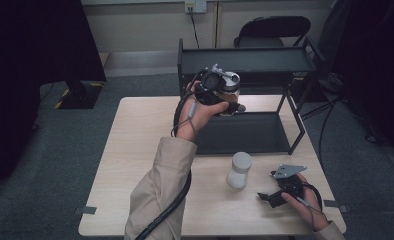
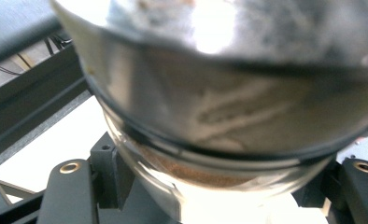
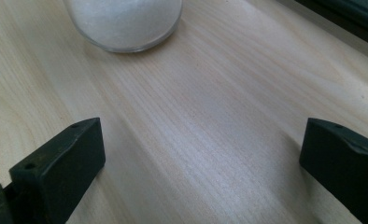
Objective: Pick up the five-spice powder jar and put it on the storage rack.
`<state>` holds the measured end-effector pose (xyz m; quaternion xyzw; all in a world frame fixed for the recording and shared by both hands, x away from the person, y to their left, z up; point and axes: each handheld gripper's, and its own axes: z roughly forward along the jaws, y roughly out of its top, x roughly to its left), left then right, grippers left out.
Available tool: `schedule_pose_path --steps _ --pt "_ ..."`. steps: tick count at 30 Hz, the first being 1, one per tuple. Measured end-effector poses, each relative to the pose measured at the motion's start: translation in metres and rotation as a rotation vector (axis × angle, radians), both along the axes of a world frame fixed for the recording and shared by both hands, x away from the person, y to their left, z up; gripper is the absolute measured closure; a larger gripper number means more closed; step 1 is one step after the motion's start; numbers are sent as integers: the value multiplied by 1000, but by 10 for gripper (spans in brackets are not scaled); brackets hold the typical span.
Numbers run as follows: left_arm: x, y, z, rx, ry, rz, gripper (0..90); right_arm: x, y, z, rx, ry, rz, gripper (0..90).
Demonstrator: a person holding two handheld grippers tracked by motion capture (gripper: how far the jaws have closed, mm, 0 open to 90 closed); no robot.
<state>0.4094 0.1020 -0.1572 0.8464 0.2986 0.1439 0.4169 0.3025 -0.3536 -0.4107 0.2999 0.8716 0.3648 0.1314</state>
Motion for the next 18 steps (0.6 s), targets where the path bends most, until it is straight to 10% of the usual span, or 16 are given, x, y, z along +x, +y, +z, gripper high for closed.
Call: schedule_pose_path --steps 18 --pt "11 -21 29 9 -1 10 299 0 0 0 -1 1 0 0"
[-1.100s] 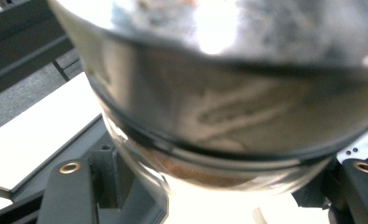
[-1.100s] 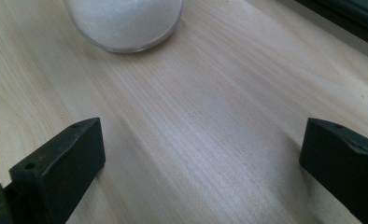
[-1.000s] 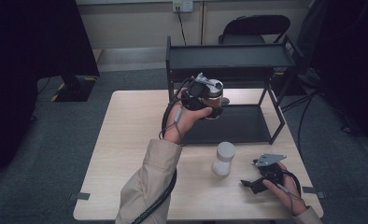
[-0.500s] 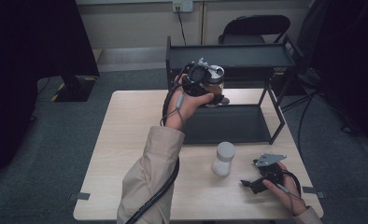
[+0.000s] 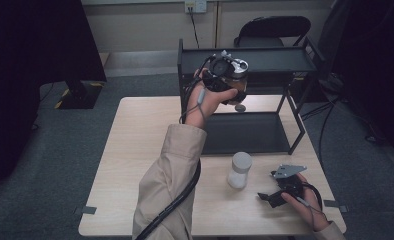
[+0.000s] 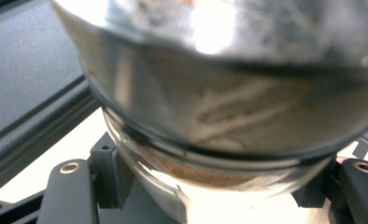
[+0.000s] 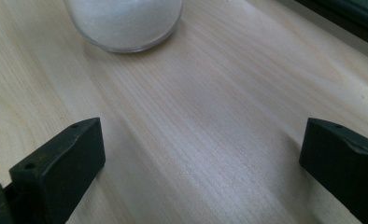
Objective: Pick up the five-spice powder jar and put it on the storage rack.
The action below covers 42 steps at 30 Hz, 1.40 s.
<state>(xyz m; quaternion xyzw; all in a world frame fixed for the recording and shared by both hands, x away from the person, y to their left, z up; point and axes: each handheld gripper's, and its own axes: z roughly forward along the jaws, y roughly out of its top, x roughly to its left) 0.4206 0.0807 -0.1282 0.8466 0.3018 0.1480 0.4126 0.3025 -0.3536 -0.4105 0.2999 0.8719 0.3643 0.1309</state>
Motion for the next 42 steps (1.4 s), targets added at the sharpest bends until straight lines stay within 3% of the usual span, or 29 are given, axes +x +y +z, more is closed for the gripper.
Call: schedule_pose_path --steps 19,31,37,42 --pt "12 -12 28 2 -19 14 299 0 0 0 0 -1 0 0" --pt "23 -7 44 9 -19 65 299 0 0 0 0 0 0 0" --pt "33 -5 47 28 -9 89 299 0 0 0 0 0 0 0" --pt "42 -1 47 20 -9 112 300 0 0 0 0 1 0 0"
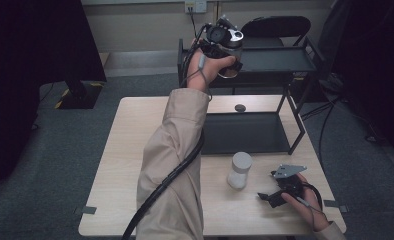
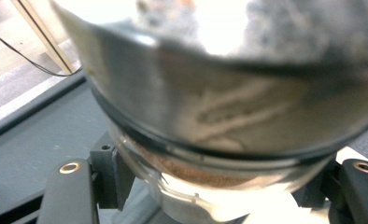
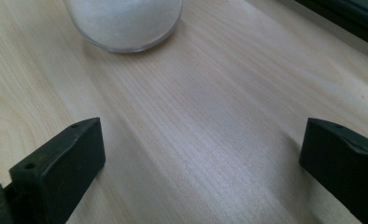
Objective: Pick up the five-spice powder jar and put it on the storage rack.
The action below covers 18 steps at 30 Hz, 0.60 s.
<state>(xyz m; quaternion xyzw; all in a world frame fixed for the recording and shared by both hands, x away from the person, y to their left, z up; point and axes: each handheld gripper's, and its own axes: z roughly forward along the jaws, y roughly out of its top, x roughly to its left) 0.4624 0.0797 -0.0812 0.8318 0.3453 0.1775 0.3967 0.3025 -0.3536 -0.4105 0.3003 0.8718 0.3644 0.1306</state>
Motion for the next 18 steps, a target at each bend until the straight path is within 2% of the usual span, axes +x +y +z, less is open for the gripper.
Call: schedule_pose_path --steps 11,18 --pt "17 0 2 16 12 42 299 0 0 0 0 -1 0 0" --pt "22 -2 -2 20 9 62 299 0 0 0 0 -1 0 0"
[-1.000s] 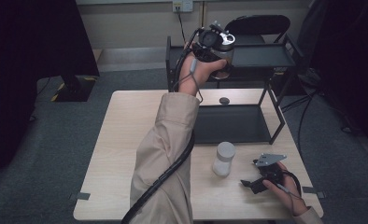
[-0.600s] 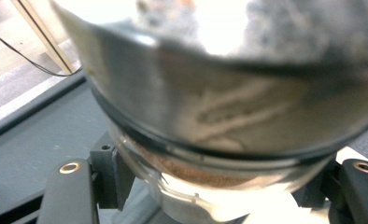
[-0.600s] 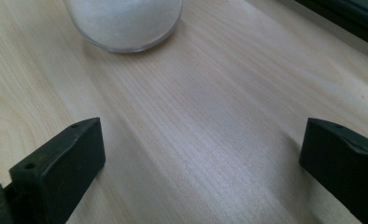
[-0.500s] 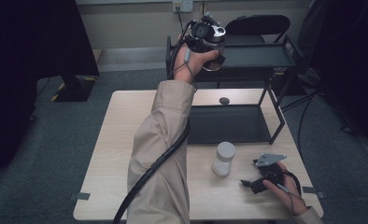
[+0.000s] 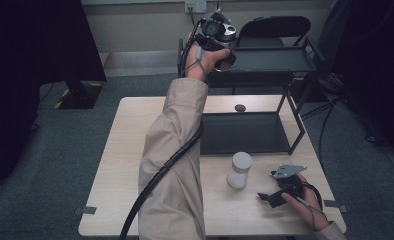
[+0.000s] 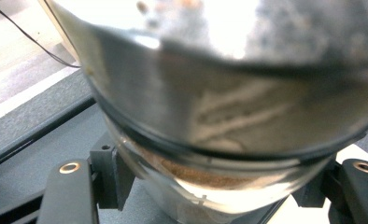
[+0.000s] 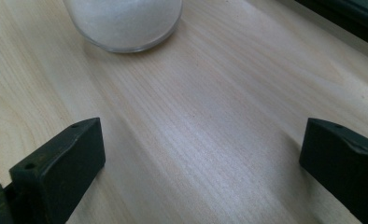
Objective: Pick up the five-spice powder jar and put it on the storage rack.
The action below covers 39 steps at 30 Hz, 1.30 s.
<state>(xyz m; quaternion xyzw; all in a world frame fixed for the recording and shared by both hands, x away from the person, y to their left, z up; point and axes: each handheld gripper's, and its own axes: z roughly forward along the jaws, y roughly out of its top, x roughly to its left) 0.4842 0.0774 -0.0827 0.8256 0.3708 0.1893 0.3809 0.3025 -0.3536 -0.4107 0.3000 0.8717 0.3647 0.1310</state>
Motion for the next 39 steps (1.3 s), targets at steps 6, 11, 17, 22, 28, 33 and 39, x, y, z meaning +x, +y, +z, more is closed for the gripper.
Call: schedule_pose_path --steps 6,11,17,22,28,33,39 --pt "2 -5 -1 10 1 10 299 0 0 0 0 0 0 0" --pt "5 -5 -4 6 6 17 299 0 0 0 0 0 0 0" --pt "6 -4 -7 -14 11 33 298 0 0 0 0 0 0 0" --pt "5 -4 -9 -19 8 40 295 0 0 0 0 0 -1 0" --pt "4 -8 -10 4 6 61 252 0 0 0 0 0 -2 0" --pt "0 -7 -13 -11 4 91 112 0 0 0 0 0 -2 0" --pt "-8 -4 -14 -27 6 104 53 0 0 0 0 0 -2 0"
